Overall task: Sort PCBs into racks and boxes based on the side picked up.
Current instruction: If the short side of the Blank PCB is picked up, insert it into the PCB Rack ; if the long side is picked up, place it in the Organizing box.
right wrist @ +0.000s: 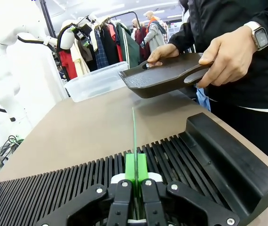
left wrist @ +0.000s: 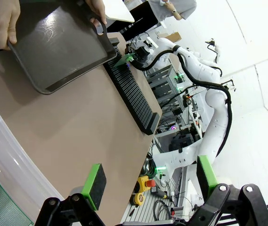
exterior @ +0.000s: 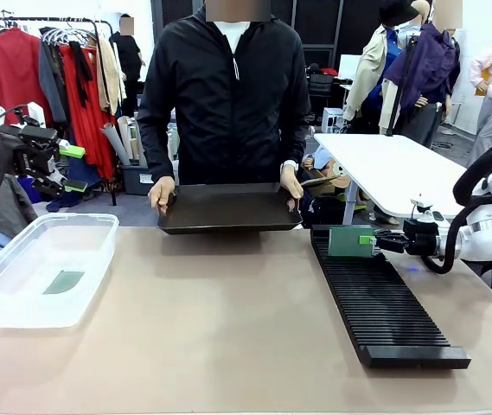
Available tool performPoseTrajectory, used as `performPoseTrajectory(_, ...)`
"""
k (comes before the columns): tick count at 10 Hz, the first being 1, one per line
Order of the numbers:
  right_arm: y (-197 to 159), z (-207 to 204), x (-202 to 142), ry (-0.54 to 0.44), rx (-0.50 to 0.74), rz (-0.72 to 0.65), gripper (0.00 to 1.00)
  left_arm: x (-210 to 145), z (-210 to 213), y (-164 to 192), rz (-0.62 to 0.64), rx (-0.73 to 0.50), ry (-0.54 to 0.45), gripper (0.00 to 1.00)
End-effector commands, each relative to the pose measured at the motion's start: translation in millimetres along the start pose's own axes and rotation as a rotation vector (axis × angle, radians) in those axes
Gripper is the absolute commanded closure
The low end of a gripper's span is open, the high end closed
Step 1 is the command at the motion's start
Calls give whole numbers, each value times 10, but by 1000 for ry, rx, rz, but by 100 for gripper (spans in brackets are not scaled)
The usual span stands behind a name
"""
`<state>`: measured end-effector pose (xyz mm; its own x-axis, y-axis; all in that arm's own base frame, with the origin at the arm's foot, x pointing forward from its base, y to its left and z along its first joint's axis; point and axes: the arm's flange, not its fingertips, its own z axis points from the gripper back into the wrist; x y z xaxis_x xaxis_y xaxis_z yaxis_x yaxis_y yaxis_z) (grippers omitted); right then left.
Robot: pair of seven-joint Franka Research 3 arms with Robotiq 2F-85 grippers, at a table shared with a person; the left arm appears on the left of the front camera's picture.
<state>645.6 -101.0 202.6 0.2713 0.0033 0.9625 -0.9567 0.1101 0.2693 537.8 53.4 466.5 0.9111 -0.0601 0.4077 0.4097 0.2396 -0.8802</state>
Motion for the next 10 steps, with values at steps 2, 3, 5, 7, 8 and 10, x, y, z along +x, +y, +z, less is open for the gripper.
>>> performPoseTrajectory(2, -75, 43, -114, 53, -33, 38, 100, 3, 10, -10, 1, 6, 5, 0)
performPoseTrajectory(3, -84, 44, -112, 50, -41, 45, 100, 3, 10, -10, 1, 6, 5, 0)
performPoseTrajectory(5, -102, 38, -108, 44, -43, 63, 100, 3, 10, -10, 1, 6, 5, 0)
performPoseTrajectory(7, -83, 24, -94, 51, -40, 87, 100, 3, 10, -10, 1, 6, 5, 0)
performPoseTrajectory(8, -78, 24, -93, 53, -46, 101, 100, 3, 10, -10, 1, 6, 5, 0)
performPoseTrajectory(10, -78, 27, -75, 42, -72, 139, 100, 3, 10, -10, 1, 6, 5, 0)
